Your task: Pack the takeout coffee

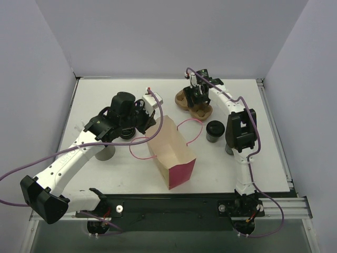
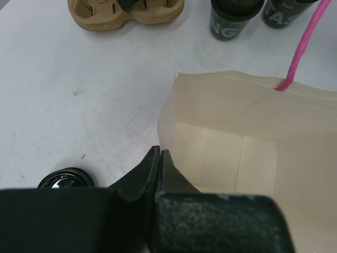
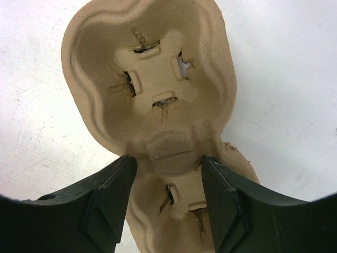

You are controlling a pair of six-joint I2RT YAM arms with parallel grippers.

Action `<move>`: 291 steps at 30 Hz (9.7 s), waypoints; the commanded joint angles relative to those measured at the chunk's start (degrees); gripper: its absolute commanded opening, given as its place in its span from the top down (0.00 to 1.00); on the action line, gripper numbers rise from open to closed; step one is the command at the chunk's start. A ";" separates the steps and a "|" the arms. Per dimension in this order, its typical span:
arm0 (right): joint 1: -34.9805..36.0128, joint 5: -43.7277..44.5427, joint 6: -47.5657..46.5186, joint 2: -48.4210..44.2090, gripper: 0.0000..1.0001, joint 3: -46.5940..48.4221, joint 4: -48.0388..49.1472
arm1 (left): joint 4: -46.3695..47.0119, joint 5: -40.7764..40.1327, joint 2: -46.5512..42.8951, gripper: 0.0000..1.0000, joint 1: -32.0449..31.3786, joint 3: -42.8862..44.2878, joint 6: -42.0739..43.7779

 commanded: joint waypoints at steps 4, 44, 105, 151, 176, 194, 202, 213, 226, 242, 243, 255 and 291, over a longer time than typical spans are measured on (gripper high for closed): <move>0.02 0.45 -0.68 -0.48 0.46 0.79 -0.22 | 2.15 -0.23 -0.64 1.00 0.30 0.55 0.45; -0.69 -0.96 1.87 2.41 0.51 4.22 -0.13 | 2.41 -0.58 -0.29 1.00 0.30 0.11 0.89; -2.97 2.83 10.40 -9.01 0.70 0.27 2.24 | -0.93 -12.71 0.24 0.48 0.30 6.62 -4.03; -2.79 -0.43 3.99 -6.11 0.49 -4.22 2.68 | 1.00 -12.53 -1.08 0.46 0.30 2.31 -2.98; -2.00 1.07 4.69 -3.48 0.53 -4.84 2.15 | 1.53 -12.79 -1.17 0.45 0.30 1.34 -2.80; -1.92 0.98 5.22 -2.68 0.56 -4.75 1.63 | 1.80 -12.79 -0.73 0.46 0.39 1.60 -2.45; -1.92 2.21 5.21 -5.31 0.64 -1.07 0.23 | 1.79 -12.79 -0.73 0.45 0.30 1.43 -2.45; -1.92 3.88 5.83 -8.04 0.66 1.94 -0.22 | 2.67 -14.10 -1.08 0.45 0.30 0.46 -2.98; -1.92 1.77 9.08 -18.39 0.67 0.61 -0.31 | 0.39 -19.20 0.50 0.45 0.39 4.32 -5.44; 5.90 -2.35 15.05 -45.21 0.66 -6.33 -2.59 | -0.93 -20.09 -0.90 0.41 1.62 7.23 -11.76; 6.43 -3.06 16.36 -47.22 0.67 -6.50 -2.68 | -0.76 -19.65 -1.60 0.41 1.80 6.62 -11.94; 21.02 1.42 18.75 -55.15 0.68 -12.22 -2.68 | 1.79 -8.32 -5.91 0.36 6.36 0.82 -15.02; 34.38 14.69 16.55 -49.18 0.69 -23.20 -12.88 | -0.23 -10.95 -13.12 0.31 11.64 -2.17 -31.54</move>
